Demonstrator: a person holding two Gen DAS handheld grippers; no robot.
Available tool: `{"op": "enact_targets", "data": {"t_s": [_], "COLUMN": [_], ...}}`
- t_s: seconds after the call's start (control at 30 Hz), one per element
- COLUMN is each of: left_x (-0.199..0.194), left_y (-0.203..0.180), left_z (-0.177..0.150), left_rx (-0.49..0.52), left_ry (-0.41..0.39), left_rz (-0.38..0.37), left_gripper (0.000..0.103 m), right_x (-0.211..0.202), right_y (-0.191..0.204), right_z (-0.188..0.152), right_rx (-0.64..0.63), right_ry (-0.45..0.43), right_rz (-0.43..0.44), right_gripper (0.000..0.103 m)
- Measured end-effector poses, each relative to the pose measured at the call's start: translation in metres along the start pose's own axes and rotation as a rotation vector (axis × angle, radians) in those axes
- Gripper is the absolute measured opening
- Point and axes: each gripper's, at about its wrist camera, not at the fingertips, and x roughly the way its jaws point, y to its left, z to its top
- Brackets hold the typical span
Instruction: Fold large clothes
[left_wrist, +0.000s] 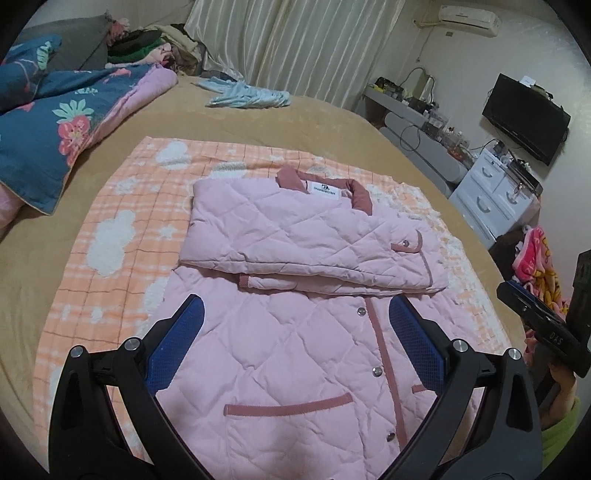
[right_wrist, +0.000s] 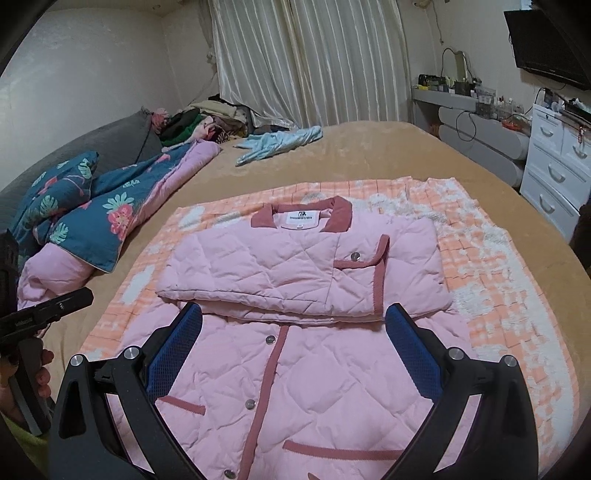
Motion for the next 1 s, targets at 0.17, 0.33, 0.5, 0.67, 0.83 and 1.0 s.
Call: {"op": "enact_targets", "data": {"t_s": [0.17,0.33,0.5,0.67,0.83,1.0], "left_x": [-0.016,-0.029,-0.042,-0.051,-0.058,-0.064], "left_y": [-0.004,-0.007,-0.01,-0.014,-0.019,-0.021], "left_z": [-0.002,-0.006,-0.011,-0.017,-0.026,-0.034], "left_rx": [0.006,0.011,0.021,0.035,0.043,0.05], "left_ry": [-0.02,-0.034,-0.049,-0.059,-0.064,-0.069], "left_rz": [0.0,-0.003,0.0,0.01,0.013,0.016], "left_gripper": [0.094,0.094,0.094,0.094,0.094,0.094], "right_x": [-0.019,-0.037,-0.053,-0.066,-0.075,-0.082], "right_y": [-0.001,-0.003,-0.006,-0.008,-0.012,-0.015], "right_z": [0.001,-0.001,-0.004,-0.009,-0.016,-0.025], "right_rx": [-0.002,0.001,0.002,0.001,0.004,0.009], "right_ry": [-0.025,-0.044,-0.068,-0.083,-0.09,-0.089], "right_rz": [-0.004,-0.006,-0.007,-0.012,-0.017,-0.02], "right_gripper": [0.099,0.099,0.099,0.099,0.099,0.099]}}
